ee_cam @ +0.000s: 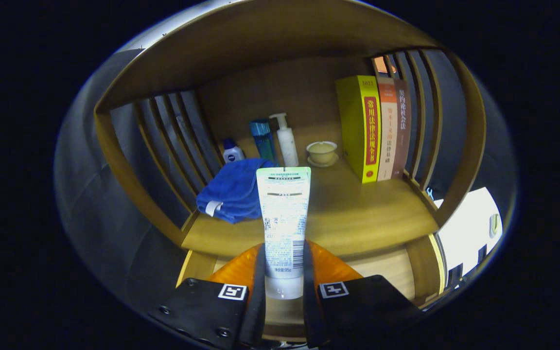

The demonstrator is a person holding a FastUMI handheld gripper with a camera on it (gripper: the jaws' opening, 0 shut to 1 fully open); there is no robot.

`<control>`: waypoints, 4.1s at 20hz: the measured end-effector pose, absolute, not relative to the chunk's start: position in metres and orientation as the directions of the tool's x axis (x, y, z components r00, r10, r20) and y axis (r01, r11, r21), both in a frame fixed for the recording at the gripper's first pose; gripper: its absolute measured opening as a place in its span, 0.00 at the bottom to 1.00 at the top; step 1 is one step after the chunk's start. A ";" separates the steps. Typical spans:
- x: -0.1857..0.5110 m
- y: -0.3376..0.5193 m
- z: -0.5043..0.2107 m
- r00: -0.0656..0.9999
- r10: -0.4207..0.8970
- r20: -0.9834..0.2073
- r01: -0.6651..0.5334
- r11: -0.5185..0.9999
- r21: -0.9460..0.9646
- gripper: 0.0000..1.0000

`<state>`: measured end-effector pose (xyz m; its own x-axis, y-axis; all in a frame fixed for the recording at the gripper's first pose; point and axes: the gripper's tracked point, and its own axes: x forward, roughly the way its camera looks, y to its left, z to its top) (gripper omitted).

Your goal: Pull open the drawer, take out the items inside it, and place them on the countertop above the cabinet.

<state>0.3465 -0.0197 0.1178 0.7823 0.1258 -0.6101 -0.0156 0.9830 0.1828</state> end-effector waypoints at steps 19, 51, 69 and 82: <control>0.437 -0.031 0.023 0.659 0.015 -0.752 0.077 0.993 0.087 0.46; 0.347 -0.019 0.167 0.926 0.052 -0.374 -0.022 0.996 0.085 0.99; 0.197 -0.020 0.169 0.986 0.061 -0.156 -0.054 0.997 0.048 0.99; 0.137 -0.011 0.119 0.992 0.047 -0.118 -0.037 0.996 0.080 0.99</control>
<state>0.1372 -0.0110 0.1185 0.9919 0.0467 -0.1183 -0.0374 0.9961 0.0795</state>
